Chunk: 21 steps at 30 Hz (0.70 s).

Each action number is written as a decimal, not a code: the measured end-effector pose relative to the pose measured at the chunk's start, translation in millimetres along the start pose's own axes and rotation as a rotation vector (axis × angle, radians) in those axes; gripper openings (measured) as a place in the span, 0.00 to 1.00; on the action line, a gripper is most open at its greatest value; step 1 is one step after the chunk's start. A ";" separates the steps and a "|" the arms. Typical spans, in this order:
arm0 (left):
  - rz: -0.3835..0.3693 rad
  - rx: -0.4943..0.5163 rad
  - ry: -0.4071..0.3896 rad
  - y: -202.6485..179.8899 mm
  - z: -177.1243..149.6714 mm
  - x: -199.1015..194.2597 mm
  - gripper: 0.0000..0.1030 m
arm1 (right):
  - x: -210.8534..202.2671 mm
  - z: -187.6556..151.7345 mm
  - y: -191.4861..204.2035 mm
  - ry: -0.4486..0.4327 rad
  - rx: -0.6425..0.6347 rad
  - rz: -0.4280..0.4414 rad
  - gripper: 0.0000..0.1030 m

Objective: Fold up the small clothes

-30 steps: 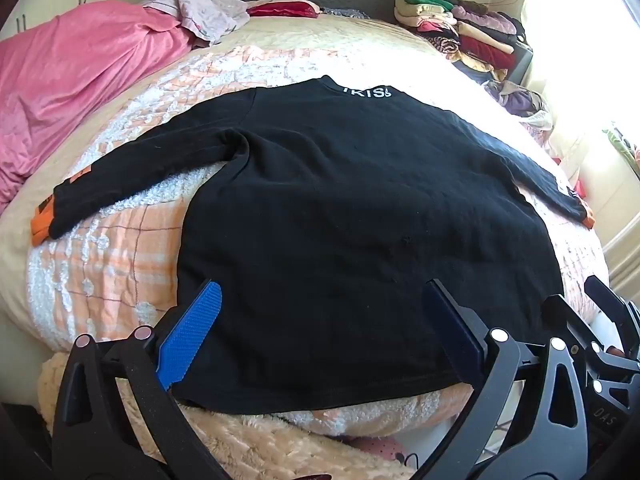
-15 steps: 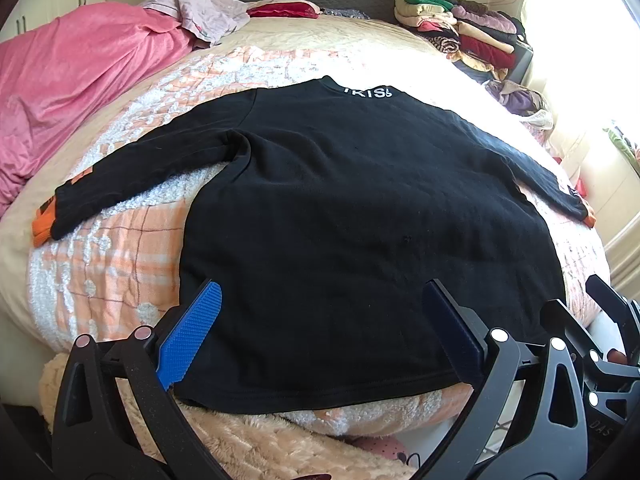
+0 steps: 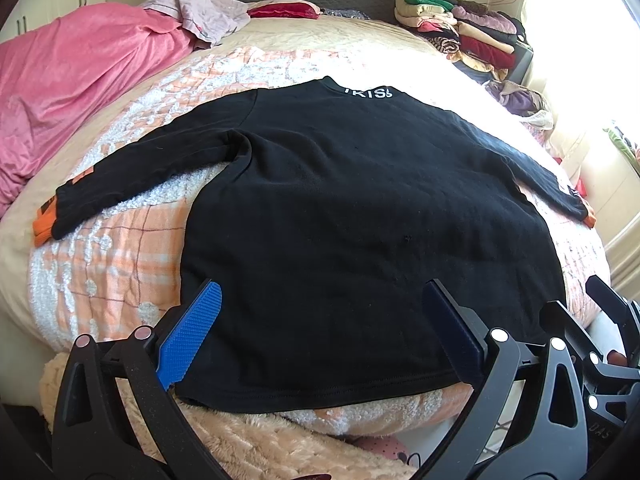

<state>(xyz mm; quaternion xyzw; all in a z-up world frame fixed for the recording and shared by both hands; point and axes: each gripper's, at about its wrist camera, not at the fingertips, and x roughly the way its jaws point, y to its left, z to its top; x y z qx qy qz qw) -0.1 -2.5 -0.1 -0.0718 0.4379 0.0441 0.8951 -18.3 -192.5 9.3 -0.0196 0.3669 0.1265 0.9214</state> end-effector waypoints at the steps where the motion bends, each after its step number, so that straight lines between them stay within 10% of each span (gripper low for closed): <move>1: 0.000 -0.001 0.001 0.0 0.1 0.0 0.92 | 0.2 -0.1 0.4 -0.001 -0.002 -0.002 0.96; 21: 0.001 0.000 -0.001 0.7 -0.3 -0.1 0.92 | 2.0 -0.4 2.2 -0.010 0.003 0.013 0.96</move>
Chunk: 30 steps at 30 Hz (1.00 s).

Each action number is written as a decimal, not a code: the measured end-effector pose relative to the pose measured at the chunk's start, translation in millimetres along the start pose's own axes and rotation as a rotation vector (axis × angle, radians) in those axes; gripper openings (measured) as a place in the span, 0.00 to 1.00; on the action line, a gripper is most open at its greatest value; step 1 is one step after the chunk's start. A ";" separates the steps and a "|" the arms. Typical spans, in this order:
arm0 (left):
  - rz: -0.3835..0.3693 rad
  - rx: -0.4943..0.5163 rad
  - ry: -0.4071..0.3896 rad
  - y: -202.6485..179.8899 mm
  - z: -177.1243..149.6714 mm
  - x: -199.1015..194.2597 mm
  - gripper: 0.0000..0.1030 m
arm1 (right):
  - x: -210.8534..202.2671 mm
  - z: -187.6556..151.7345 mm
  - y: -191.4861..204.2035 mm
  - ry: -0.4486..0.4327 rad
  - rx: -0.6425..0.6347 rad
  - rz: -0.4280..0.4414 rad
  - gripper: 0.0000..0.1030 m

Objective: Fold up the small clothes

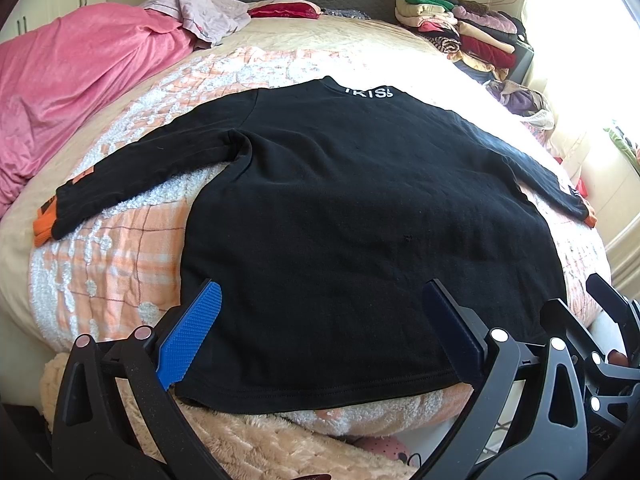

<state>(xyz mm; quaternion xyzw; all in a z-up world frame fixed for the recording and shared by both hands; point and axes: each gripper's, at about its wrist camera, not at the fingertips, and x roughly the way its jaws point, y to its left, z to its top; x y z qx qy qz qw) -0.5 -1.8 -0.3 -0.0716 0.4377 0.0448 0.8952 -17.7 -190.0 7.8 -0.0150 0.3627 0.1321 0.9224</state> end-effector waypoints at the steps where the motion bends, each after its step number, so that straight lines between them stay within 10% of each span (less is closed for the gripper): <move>1: 0.002 0.001 0.000 -0.1 0.0 0.2 0.92 | 0.1 0.1 0.2 0.001 0.000 -0.001 0.96; 30: -0.011 -0.009 0.031 2.6 30.1 18.0 0.92 | 22.2 21.1 -5.0 0.012 0.043 0.025 0.96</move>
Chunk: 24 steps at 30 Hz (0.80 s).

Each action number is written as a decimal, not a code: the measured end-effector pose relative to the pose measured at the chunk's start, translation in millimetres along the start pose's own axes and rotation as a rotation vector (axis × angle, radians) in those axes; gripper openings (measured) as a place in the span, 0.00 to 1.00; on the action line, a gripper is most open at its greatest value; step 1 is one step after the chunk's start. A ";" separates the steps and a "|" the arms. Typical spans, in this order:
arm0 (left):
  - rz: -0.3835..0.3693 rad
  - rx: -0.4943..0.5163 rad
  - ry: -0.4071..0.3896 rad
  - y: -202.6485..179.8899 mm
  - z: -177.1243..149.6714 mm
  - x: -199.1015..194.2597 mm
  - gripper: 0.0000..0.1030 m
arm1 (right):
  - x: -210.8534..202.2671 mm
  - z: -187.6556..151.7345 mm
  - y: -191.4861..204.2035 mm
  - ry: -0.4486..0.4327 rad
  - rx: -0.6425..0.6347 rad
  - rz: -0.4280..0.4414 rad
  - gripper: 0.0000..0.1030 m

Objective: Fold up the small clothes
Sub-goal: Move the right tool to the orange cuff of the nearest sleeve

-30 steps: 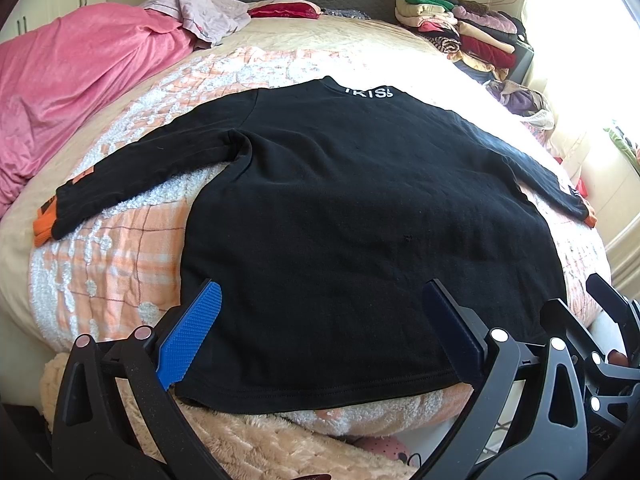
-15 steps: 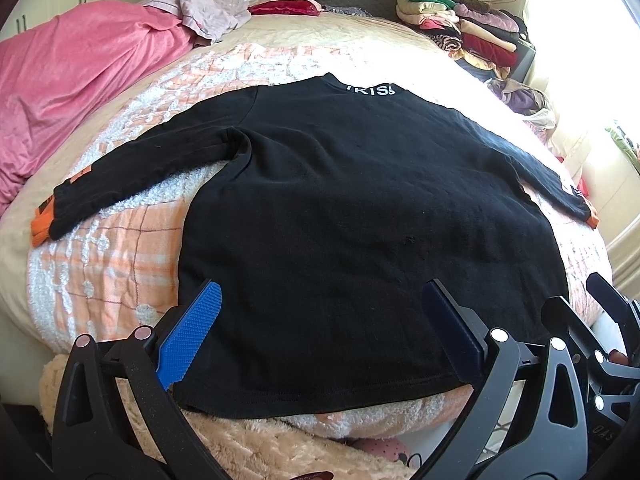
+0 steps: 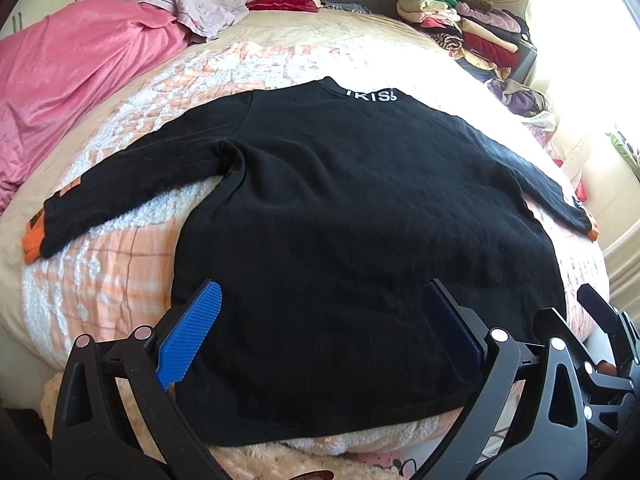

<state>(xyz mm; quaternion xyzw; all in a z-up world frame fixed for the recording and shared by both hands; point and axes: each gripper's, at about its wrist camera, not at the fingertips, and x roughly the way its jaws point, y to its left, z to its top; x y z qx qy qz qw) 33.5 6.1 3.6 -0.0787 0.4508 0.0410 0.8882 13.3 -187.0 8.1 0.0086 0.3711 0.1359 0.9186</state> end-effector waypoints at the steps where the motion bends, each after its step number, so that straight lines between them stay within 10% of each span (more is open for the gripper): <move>1: 0.000 0.002 0.001 -0.2 2.7 1.1 0.92 | 1.0 1.5 -0.9 -0.001 0.002 0.003 0.96; 24: -0.033 0.011 0.007 -11.9 74.4 24.0 0.92 | 28.6 55.4 -45.8 -0.025 0.117 -0.060 0.96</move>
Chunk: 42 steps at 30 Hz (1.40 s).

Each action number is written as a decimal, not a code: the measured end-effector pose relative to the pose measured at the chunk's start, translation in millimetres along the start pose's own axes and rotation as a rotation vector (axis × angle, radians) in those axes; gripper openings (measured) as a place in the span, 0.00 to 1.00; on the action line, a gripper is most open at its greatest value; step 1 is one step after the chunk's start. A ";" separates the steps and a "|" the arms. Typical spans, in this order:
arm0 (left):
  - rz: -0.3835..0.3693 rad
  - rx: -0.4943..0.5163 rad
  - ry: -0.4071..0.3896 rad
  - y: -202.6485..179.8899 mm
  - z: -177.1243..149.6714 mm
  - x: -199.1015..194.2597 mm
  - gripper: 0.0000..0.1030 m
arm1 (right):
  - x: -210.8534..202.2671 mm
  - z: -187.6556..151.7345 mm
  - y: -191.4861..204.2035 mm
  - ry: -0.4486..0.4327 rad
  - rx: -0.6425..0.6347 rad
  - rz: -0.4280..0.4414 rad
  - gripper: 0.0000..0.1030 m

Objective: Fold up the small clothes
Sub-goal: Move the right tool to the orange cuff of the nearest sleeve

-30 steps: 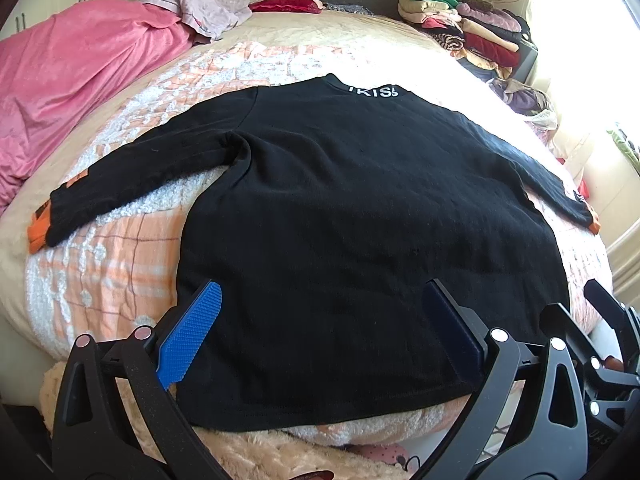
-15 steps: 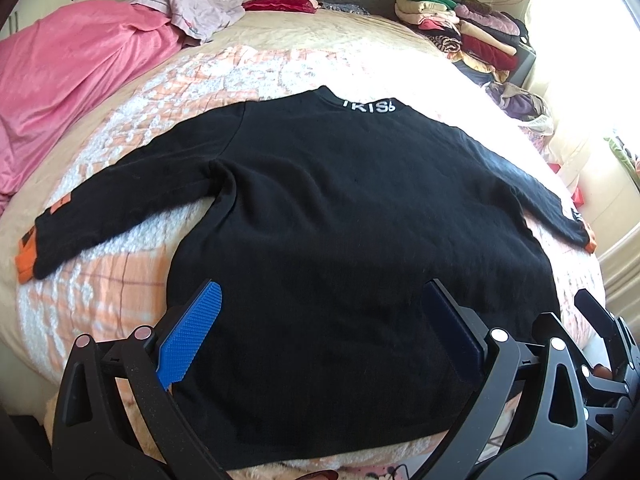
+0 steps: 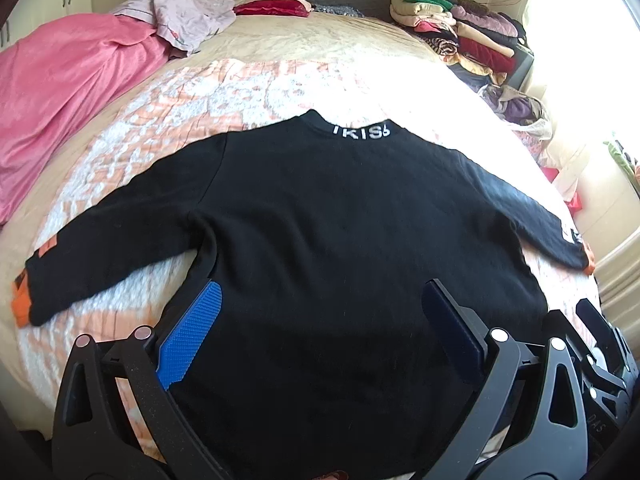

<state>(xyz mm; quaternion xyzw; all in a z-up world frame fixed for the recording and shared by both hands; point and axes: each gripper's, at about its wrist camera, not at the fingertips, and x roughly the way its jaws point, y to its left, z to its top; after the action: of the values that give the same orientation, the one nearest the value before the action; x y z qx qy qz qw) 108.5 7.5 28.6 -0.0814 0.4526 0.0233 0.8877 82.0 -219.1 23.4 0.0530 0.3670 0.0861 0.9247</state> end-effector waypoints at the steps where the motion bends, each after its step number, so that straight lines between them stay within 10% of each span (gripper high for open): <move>1: -0.002 0.000 -0.002 -1.0 4.3 1.9 0.92 | 1.4 2.3 -1.9 -0.002 0.005 -0.005 0.96; 22: -0.017 -0.050 0.020 -23.3 80.7 51.4 0.92 | 45.5 65.3 -54.1 -0.002 0.184 -0.069 0.96; 42: -0.006 -0.033 0.034 -9.8 97.6 119.9 0.92 | 87.0 70.3 -187.0 0.021 0.450 -0.326 0.96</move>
<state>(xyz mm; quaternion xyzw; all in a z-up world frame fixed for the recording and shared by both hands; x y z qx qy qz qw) 258.3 10.2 -10.7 -0.0978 0.4670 0.0271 0.8784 215.1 -387.5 -14.1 0.1962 0.3902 -0.1470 0.8875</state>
